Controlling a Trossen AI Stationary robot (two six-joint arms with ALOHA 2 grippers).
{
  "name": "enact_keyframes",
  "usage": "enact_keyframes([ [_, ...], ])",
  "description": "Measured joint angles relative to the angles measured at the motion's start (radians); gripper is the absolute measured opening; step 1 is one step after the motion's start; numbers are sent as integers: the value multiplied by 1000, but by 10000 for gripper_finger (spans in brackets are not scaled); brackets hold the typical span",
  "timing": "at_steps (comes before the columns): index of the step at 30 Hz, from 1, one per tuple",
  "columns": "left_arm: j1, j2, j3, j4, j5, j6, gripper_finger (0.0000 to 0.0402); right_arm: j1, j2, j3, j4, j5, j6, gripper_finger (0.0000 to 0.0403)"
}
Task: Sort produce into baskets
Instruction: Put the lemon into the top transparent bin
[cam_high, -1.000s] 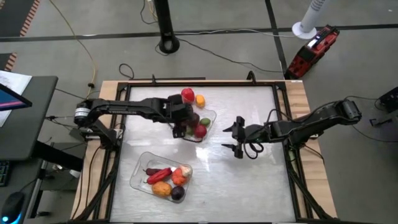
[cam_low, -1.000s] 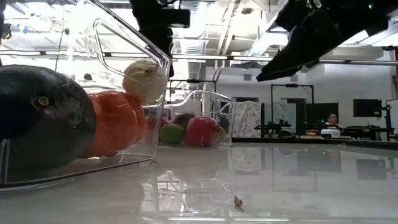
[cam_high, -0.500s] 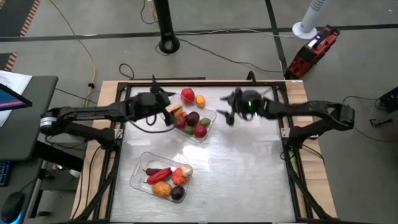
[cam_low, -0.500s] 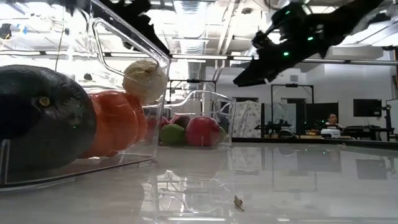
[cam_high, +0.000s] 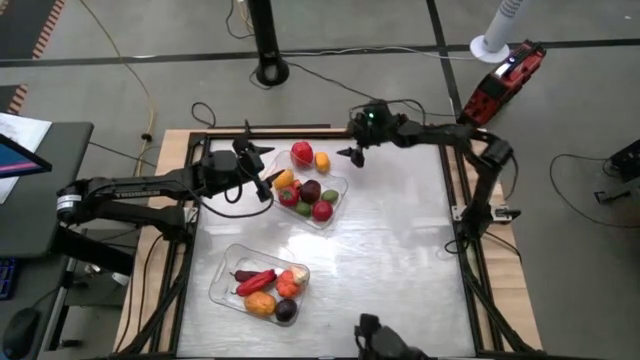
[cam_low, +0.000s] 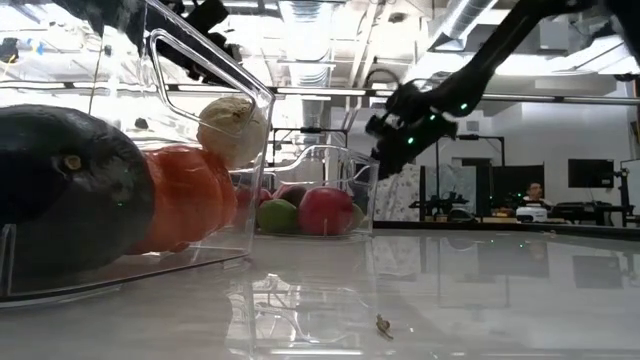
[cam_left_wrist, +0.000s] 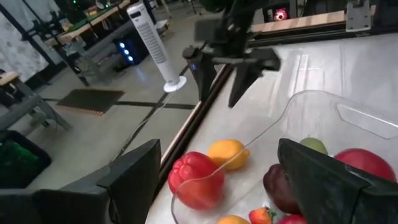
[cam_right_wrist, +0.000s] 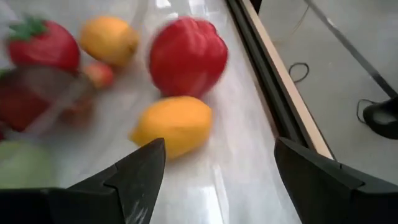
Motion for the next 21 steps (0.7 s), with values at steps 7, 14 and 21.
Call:
enact_keyframes([
  [7,0,0,0,-6,-3,27,309,18,156,152,-137,-8,-134,363],
  [14,0,0,0,-11,-6,35,309,66,196,234,-230,-10,-167,390],
  [21,0,0,0,-19,-6,32,309,98,204,236,-209,-5,-177,398],
])
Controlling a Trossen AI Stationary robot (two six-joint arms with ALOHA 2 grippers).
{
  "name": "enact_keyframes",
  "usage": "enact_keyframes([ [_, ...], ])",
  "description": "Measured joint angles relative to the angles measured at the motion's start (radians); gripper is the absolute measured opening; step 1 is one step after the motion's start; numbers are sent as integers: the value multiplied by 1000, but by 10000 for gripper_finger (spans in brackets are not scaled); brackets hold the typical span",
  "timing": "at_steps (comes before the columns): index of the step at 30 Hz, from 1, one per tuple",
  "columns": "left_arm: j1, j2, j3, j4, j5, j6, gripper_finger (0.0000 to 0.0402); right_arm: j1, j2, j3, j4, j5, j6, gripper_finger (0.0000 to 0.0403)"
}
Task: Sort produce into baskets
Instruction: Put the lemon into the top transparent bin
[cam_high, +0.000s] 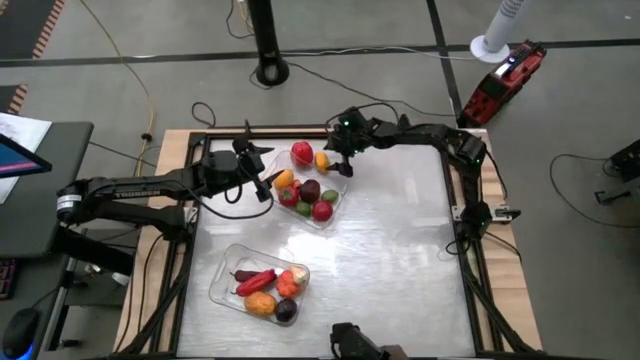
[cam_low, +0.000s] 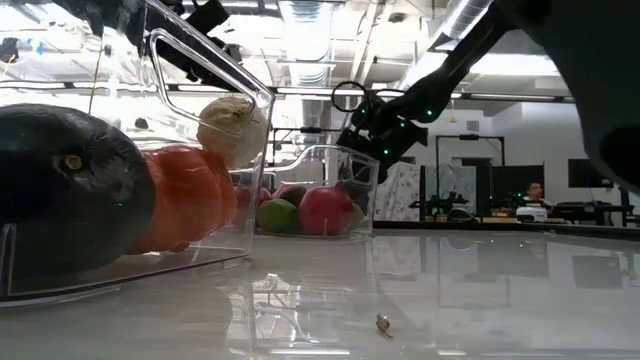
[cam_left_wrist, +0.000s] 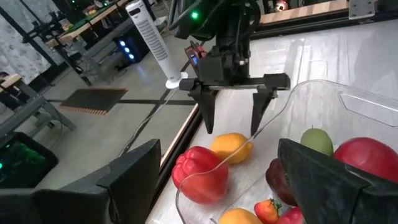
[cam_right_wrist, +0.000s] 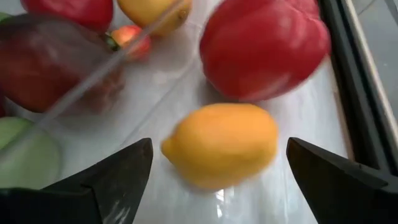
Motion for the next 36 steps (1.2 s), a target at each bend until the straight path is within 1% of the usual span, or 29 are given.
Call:
enact_keyframes([
  [12,0,0,0,-22,7,-27,309,25,0,0,17,30,-33,393],
  [17,0,0,0,-22,7,-28,309,27,0,0,14,26,-43,386],
  [23,0,0,0,-22,7,-28,309,26,17,0,33,-13,-50,384],
  [36,0,0,0,-35,8,-28,309,40,18,0,21,-5,-68,382],
])
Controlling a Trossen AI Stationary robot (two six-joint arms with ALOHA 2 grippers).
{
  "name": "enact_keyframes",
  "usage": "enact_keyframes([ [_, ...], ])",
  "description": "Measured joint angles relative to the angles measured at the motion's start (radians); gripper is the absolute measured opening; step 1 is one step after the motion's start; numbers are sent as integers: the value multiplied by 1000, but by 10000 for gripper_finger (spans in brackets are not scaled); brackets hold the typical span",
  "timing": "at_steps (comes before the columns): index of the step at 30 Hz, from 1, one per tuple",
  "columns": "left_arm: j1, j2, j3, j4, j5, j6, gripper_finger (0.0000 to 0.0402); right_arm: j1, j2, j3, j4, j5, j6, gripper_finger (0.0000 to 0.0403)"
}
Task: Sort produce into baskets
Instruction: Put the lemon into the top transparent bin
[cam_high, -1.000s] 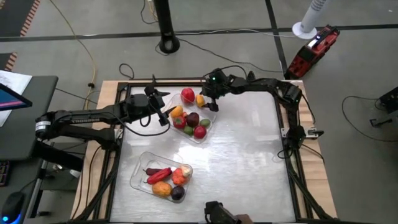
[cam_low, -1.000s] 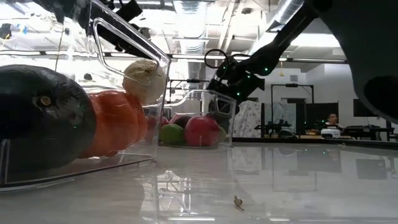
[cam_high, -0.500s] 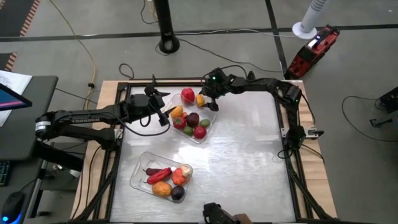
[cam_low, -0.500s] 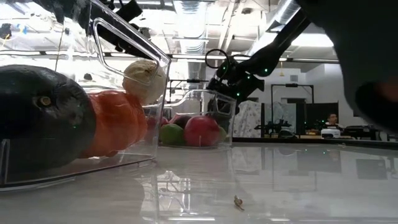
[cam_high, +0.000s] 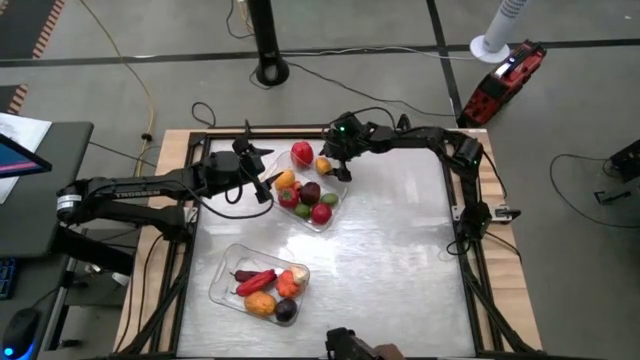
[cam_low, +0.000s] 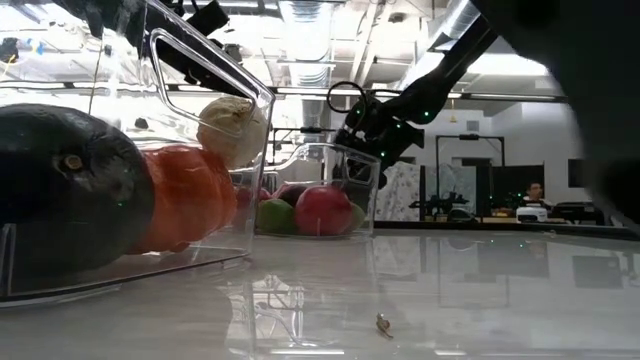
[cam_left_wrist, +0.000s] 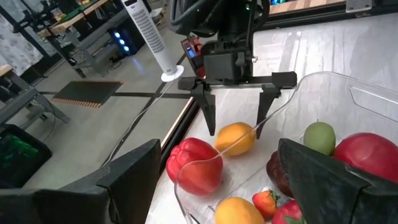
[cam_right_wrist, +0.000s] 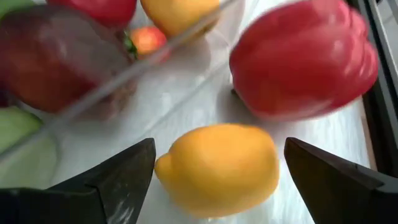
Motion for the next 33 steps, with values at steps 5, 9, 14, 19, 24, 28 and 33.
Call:
enact_keyframes([
  [5,0,0,0,0,0,0,309,-1,13,1,-41,38,-4,359],
  [9,0,0,0,0,1,0,309,2,11,2,-43,55,-4,330],
  [14,0,0,0,-2,1,-5,309,2,11,2,-49,58,-2,305],
  [19,-1,0,0,-13,2,-5,309,3,7,2,-65,94,-1,297],
  [24,-1,0,0,-11,17,-13,309,3,-51,-2,-123,140,-1,295],
  [28,-2,0,0,-11,32,-22,309,2,-131,-2,-148,174,-2,293],
  [33,-3,0,0,-8,32,-19,309,15,-227,-1,-210,180,-1,286],
])
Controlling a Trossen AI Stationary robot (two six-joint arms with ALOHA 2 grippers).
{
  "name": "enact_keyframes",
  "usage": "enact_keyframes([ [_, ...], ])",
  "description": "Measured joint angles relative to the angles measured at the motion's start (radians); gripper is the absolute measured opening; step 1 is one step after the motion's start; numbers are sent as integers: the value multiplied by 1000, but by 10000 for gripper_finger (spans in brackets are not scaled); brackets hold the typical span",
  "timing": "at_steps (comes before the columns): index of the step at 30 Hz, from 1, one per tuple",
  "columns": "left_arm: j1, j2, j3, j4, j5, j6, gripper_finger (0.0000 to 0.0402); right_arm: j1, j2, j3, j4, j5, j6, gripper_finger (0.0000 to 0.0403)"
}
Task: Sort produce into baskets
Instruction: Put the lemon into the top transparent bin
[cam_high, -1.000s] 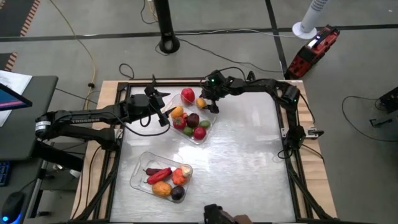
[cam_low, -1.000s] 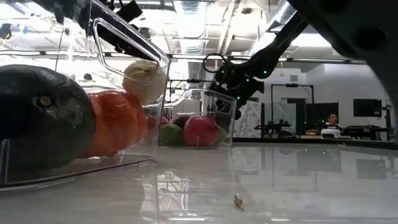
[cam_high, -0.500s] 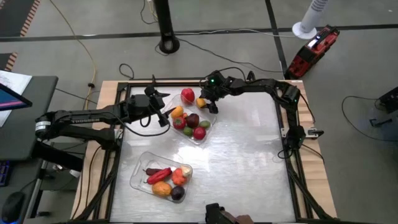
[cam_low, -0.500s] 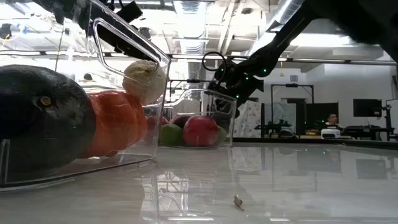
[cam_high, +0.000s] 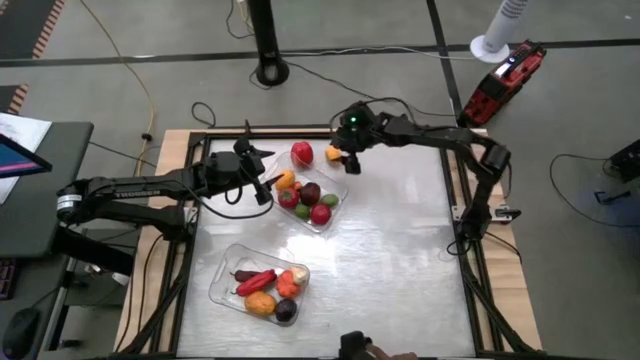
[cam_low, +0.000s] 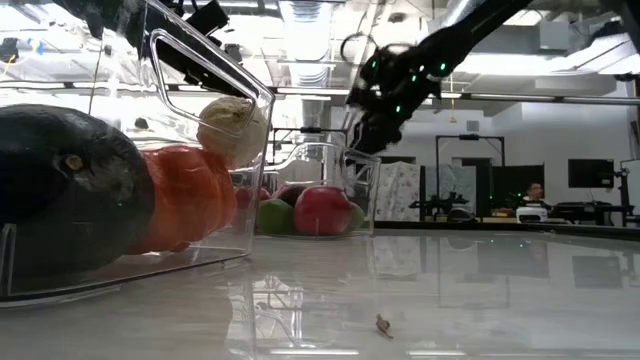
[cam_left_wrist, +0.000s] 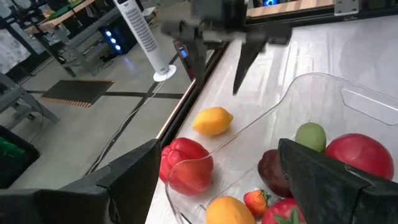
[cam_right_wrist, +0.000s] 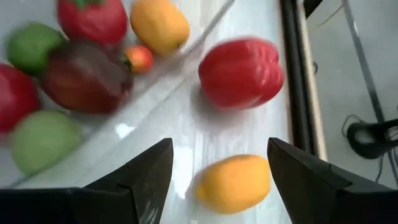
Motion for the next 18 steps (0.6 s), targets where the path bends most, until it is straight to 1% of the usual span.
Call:
enact_keyframes([
  [3,0,0,0,0,0,-4,309,4,-39,1,-4,-4,23,285],
  [5,0,0,0,0,4,-10,309,-5,-39,1,13,-7,60,285],
  [8,0,0,0,0,12,-14,309,-34,7,1,49,-10,108,285],
  [13,0,0,0,-4,13,-14,309,-73,116,1,83,-13,113,289],
  [15,0,0,0,-13,13,-15,309,-81,150,0,114,-23,115,298],
  [18,0,0,0,-27,13,-21,309,-84,181,0,175,-60,139,323],
])
